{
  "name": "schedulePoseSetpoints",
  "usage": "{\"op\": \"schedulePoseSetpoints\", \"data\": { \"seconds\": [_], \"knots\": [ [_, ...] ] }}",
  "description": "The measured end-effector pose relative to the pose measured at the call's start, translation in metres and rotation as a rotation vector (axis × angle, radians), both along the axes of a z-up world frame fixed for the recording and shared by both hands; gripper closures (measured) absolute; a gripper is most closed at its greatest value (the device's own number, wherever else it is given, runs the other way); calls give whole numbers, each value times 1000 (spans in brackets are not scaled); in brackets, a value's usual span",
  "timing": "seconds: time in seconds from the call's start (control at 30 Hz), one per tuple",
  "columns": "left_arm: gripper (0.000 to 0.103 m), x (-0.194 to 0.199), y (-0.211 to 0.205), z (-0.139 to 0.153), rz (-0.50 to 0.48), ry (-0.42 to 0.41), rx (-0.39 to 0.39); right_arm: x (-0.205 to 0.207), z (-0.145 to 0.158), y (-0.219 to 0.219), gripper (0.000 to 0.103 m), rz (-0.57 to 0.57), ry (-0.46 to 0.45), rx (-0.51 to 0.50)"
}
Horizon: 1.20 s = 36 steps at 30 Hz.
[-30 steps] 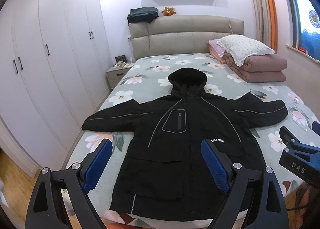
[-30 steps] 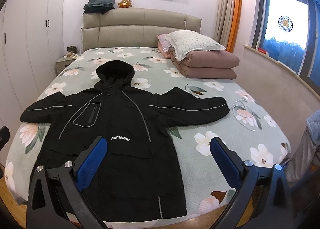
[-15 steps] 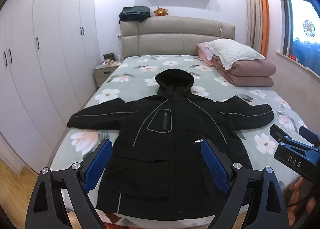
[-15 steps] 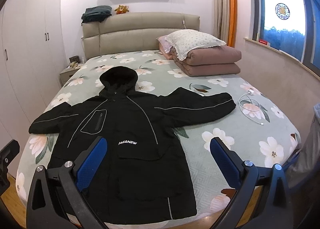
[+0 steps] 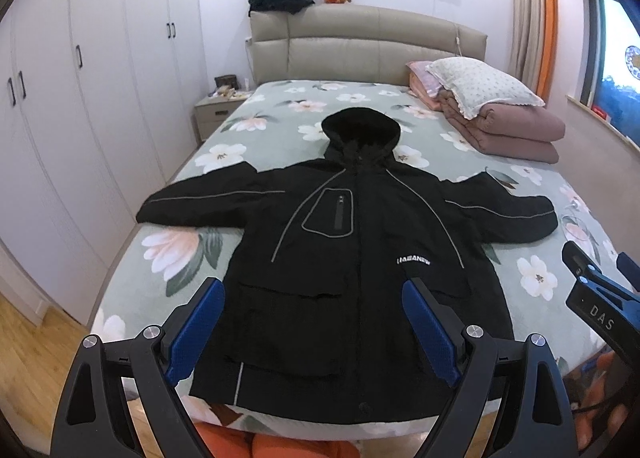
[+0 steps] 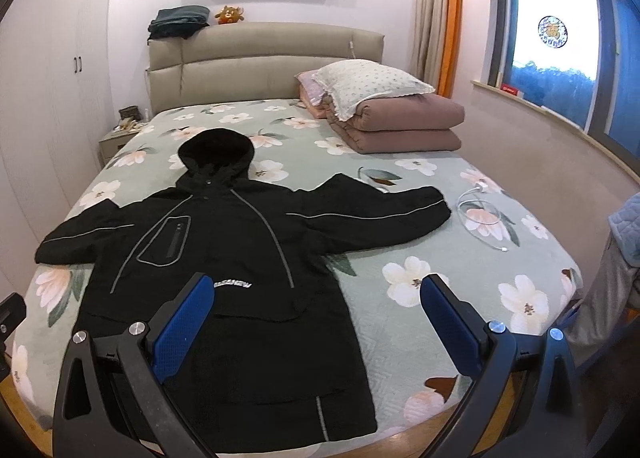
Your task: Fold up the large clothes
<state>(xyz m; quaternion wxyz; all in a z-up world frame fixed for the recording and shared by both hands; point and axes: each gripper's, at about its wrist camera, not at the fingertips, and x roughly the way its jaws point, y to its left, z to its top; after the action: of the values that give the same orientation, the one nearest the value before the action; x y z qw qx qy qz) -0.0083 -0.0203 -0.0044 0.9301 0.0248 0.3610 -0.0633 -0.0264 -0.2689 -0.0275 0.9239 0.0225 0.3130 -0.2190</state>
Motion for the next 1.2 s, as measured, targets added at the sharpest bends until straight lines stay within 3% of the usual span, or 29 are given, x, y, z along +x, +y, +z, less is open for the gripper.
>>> {"op": "schedulePoseSetpoints", "data": {
  "seconds": [0.13,0.27,0.4,0.83,0.97,1.2],
  "knots": [
    [12,4,1,-5,-7,8,-5,4,-2,-3,0,-2,20,-18],
    [12,10,-5,-14,21,35,58,5,-3,-8,0,-11,48,-12],
    [12,8,-1,-12,-21,50,-12,0,2,-4,0,-12,52,-18],
    [12,-2,19,-5,-18,8,-19,-3,11,18,0,-3,40,-30],
    [12,12,22,-29,-29,25,-12,15,-19,11,0,-21,81,-1],
    [12,84,1,-121,-115,149,20,76,-139,-34,0,-113,241,177]
  ]
}}
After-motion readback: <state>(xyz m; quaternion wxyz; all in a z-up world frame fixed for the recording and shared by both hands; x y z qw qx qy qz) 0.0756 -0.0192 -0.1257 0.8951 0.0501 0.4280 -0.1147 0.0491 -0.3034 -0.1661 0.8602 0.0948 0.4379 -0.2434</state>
